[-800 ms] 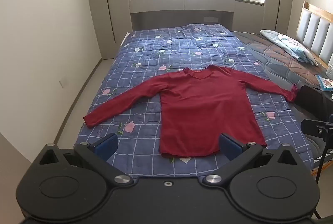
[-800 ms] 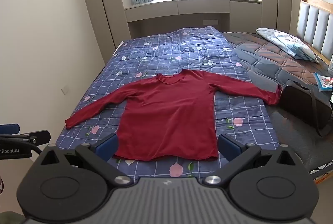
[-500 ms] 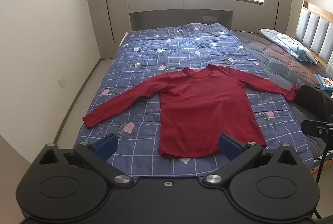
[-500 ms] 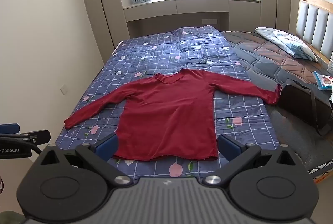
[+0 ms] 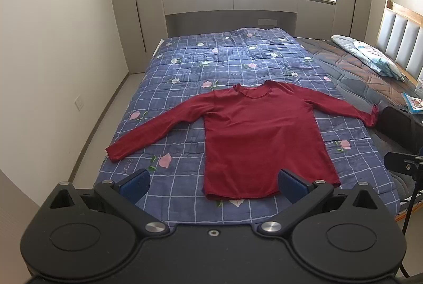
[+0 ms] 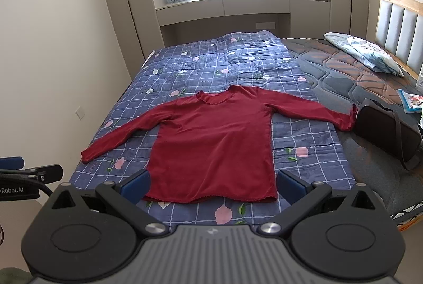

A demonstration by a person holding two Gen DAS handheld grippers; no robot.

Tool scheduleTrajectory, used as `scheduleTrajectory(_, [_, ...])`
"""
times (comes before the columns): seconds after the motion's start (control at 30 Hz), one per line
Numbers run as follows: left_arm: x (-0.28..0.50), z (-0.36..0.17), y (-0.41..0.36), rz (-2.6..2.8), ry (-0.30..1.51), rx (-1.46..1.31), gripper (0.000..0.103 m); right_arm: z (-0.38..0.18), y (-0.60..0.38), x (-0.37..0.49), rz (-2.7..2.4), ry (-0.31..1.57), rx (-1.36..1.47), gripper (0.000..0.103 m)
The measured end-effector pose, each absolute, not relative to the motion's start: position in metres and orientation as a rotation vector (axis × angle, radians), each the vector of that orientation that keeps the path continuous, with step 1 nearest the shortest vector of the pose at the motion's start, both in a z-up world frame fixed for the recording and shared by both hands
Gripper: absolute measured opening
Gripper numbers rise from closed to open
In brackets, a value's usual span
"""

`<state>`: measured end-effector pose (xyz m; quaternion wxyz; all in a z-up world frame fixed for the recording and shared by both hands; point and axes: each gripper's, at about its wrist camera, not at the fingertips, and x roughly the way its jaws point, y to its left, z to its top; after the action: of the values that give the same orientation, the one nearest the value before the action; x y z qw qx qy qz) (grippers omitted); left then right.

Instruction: Fold small clothes

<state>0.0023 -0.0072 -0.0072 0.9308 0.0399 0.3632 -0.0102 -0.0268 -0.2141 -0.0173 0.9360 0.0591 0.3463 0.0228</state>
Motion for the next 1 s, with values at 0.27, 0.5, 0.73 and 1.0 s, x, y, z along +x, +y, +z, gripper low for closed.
scheduleTrajectory(0.27, [0.0027, -0.0043, -0.0024, -0.024, 0.746, 0.082, 0.102, -0.0181, -0.2146, -0.0247, 0.047, 0.709, 0.119, 0.103])
scheduleTrajectory(0.5, [0.0025, -0.0040, -0.0019, -0.027, 0.747, 0.081, 0.102, -0.0179, -0.2148, -0.0254, 0.046, 0.709, 0.119, 0.103])
scheduleTrajectory(0.73, [0.0025, -0.0036, -0.0021, -0.026, 0.745, 0.081, 0.102, -0.0179, -0.2143, -0.0258, 0.047, 0.709, 0.120, 0.103])
scheduleTrajectory(1.0, [0.0016, -0.0024, -0.0041, -0.028, 0.744, 0.082, 0.102, -0.0193, -0.2117, -0.0252, 0.045, 0.714, 0.121, 0.103])
